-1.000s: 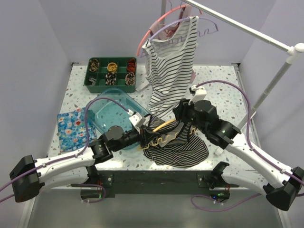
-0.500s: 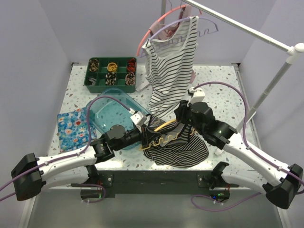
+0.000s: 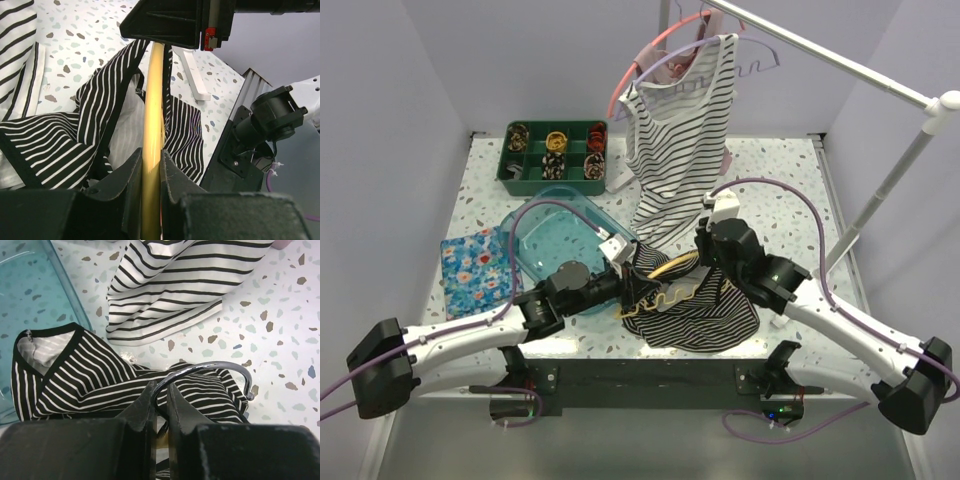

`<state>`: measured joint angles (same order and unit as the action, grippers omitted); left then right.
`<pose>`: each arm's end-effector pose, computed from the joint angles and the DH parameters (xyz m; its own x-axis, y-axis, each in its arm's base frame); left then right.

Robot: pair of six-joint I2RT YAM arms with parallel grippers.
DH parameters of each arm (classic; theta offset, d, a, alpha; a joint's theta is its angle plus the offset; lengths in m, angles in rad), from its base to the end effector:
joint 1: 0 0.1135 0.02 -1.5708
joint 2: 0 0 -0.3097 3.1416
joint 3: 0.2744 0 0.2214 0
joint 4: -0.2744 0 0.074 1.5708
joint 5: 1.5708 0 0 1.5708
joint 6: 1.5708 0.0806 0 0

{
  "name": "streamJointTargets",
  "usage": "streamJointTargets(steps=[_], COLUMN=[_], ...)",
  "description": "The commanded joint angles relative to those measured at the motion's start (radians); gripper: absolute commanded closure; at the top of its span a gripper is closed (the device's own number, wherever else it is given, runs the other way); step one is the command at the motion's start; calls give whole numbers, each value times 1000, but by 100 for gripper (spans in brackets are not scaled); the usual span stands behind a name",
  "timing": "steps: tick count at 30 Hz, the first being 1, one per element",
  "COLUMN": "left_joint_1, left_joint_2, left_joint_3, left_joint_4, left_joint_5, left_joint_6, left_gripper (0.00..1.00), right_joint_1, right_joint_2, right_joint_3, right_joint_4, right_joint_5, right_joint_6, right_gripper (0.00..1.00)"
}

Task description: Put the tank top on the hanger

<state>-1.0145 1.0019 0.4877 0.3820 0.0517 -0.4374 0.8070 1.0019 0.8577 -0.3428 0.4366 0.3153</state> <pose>0.1134 -0.1902 0.3015 -0.4337 -0.1035 -0.8951 0.7633 0.4857 -0.4261 0.1648 0.1228 0.3344 -0.4305 -0.0432 -0.9015 -0.2761 0.9573 0.0859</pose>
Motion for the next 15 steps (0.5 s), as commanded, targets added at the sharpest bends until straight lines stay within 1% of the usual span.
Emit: streamJointTargets(steps=[1,2,3,4,6,7,9,10,13,15], left_joint_1=[4,5,5,4,5,5,5,5,7,10], left_joint_2=[1,1,1,-2,-14,-20,-37,-45,-75,-109], left_joint_3=[86,103,112,118,138,144,163,166,180,183], left_joint_4=[88,72,36,15,-49,-72,-147,-173,-279,-366], left_joint_5=[-49,-49,-91,-110,-168,-190,-232,-277,-364,-415], left_joint_6=[-26,-30,-32,-35,-43,-46,-58,-66,-96,-133], left_gripper=[91,84,78,67,59,51,45,40,36,36], right_joint_1=[6,6,8,9,9,11,11,12,14,15], right_joint_2=[-16,-17,-22,-31,-37,-42,-51,-54,-60,-66], right_joint_3=[11,9,6,4,-3,-5,-11,-13,-22,-26], right_joint_4=[94,91,91,91,91,88,82,83,80,74], right_joint_5=[37,42,47,50,59,63,74,77,85,90], right_joint_6=[81,79,71,70,62,61,56,56,53,53], right_gripper=[100,100,100,100,100,100,100,100,100,100])
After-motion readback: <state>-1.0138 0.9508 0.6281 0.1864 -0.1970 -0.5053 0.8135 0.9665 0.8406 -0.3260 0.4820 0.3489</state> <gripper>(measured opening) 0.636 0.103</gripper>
